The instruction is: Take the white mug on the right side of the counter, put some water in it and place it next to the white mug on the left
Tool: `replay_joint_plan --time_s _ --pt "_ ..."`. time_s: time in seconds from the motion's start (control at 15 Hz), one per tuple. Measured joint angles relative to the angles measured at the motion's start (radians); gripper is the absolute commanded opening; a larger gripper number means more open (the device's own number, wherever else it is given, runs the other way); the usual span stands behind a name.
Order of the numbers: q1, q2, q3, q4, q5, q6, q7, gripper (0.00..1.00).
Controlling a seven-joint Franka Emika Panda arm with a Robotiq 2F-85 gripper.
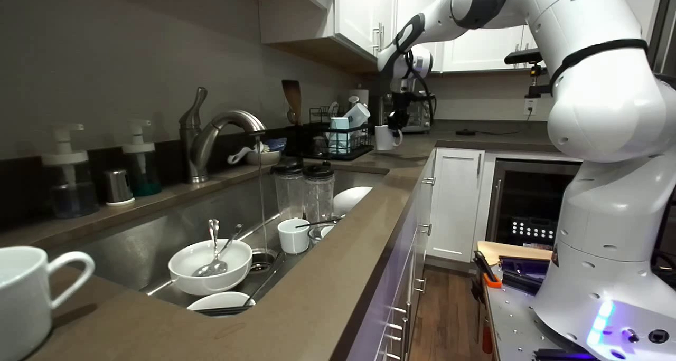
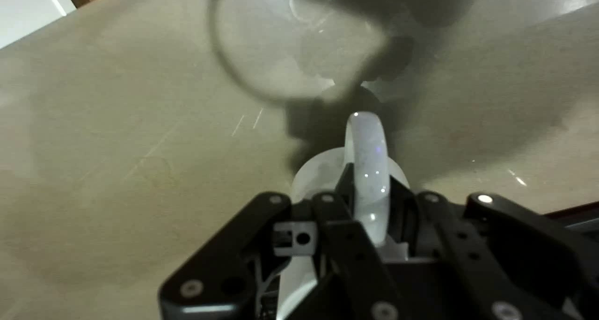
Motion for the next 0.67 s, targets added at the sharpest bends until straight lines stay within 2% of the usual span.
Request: replay_joint_plan --time_s 0.67 --pt "0.002 -0.043 0.026 -0.020 -0.001 -0.015 -0.017 0.06"
